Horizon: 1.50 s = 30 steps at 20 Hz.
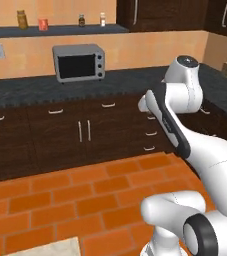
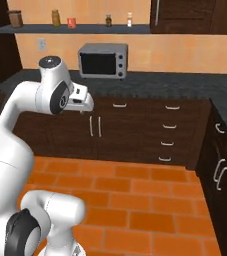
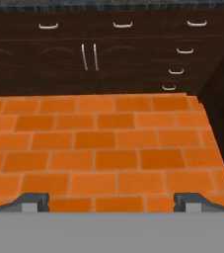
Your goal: Gather all objects into one cabinet and sort the glasses and bowls to opposite sides.
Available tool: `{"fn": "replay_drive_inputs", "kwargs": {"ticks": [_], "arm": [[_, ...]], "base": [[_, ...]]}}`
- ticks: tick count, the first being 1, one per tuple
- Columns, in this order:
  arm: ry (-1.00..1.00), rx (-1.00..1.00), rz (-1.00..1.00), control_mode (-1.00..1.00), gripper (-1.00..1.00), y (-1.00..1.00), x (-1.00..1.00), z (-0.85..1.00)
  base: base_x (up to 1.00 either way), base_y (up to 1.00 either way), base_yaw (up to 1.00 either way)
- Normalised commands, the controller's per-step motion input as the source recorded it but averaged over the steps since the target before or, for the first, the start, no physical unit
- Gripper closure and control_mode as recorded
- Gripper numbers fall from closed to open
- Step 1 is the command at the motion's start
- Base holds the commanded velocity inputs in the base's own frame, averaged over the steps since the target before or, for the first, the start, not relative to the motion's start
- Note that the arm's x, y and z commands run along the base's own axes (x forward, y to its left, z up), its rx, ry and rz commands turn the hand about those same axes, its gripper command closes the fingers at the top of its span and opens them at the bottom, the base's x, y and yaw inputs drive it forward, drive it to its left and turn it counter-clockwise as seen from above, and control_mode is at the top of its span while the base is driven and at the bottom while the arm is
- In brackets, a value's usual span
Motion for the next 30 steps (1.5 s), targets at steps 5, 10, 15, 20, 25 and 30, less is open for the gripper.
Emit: {"fn": "replay_drive_inputs", "kwargs": {"ticks": [5,10,15,20,25,30], "arm": [[0.00,0.00,0.00,1.00,-1.00,0.00,0.00,0.00],[0.00,0.00,0.00,1.00,-1.00,0.00,0.00,0.00],[0.00,0.00,0.00,1.00,-1.00,0.00,0.00,0.00],[0.00,0.00,0.00,1.00,-1.00,0.00,0.00,0.00],[0.00,0.00,0.00,1.00,-1.00,0.00,0.00,0.00],[0.00,0.00,0.00,1.00,-1.00,0.00,0.00,0.00]], "base": [[1.00,0.00,0.00],[1.00,0.00,0.00],[0.85,0.05,-0.01],[-0.01,0.49,0.02],[0.00,1.00,0.00],[0.03,0.65,0.02]]}}
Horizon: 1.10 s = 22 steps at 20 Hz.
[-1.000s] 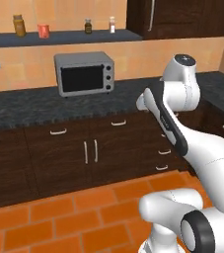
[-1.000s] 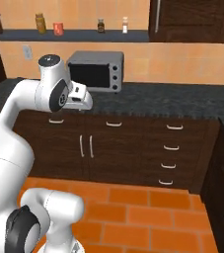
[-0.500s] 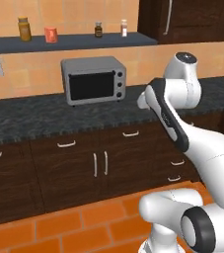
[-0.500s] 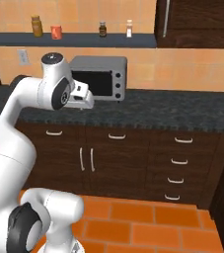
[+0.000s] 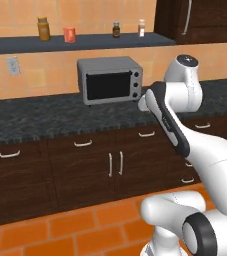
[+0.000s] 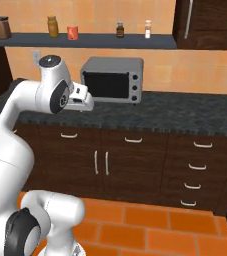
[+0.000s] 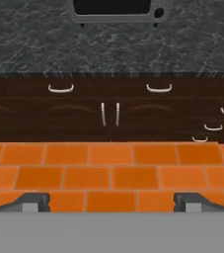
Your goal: Gather all objects into one cabinet and sort the glasses and bowls to opposite sides.
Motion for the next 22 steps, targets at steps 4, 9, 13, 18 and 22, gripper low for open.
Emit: {"fn": "replay_drive_inputs", "kwargs": {"ticks": [4,9,13,18,22], "arm": [[0.00,0.00,0.00,1.00,-1.00,0.00,0.00,0.00],[0.00,0.00,0.00,1.00,-1.00,0.00,0.00,0.00],[0.00,0.00,0.00,1.00,-1.00,0.00,0.00,0.00],[0.00,0.00,0.00,1.00,-1.00,0.00,0.00,0.00],[0.00,0.00,0.00,1.00,-1.00,0.00,0.00,0.00]], "base": [[0.89,0.38,-0.01],[1.00,0.72,-0.06],[1.00,0.75,-0.06],[0.75,0.47,-0.05],[0.28,0.00,0.00]]}}
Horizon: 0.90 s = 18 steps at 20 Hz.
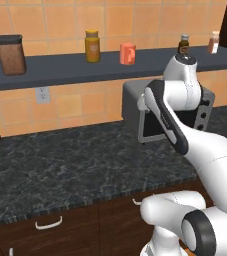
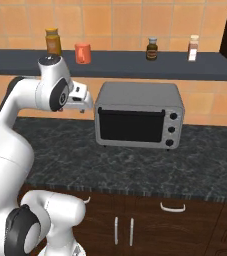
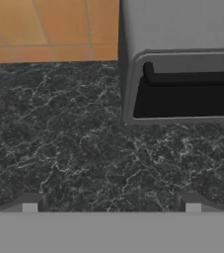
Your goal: Gather all objects into one cabinet and sort the glasses and bowls to opposite sides.
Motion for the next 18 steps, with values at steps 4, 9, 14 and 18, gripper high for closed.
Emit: {"fn": "replay_drive_inputs", "kwargs": {"ticks": [4,9,14,18], "arm": [[0.00,0.00,0.00,1.00,-1.00,0.00,0.00,0.00],[0.00,-0.01,0.00,-1.00,-1.00,0.01,0.01,0.00],[-0.20,0.00,0.00,-1.00,-1.00,0.00,-0.04,0.55],[-0.25,0.00,0.00,-1.00,-1.00,0.07,0.00,0.98]], "base": [[0.24,0.05,0.00],[0.08,0.05,0.00],[0.00,0.00,0.00],[0.00,0.00,0.00]]}}
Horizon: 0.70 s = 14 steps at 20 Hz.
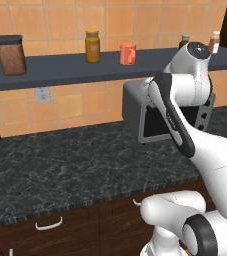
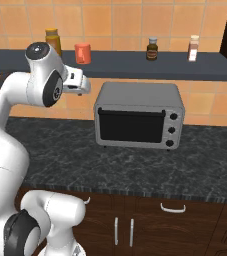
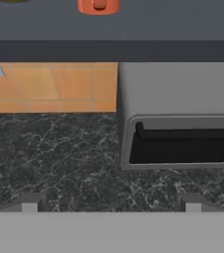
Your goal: Gather all objects into one cabinet and sort the glasses and bowls to opposite sides.
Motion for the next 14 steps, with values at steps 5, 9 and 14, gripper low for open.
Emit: {"fn": "replay_drive_inputs", "kwargs": {"ticks": [5,9,14], "arm": [[-0.05,-0.03,0.02,-1.00,-1.00,0.17,0.02,0.25],[0.00,0.00,0.00,-1.00,-1.00,0.13,0.24,0.89],[0.04,0.00,0.02,-1.00,-1.00,0.10,0.26,0.62]], "base": [[0.00,0.00,0.00],[0.00,0.00,0.00],[0.00,0.00,0.00]]}}
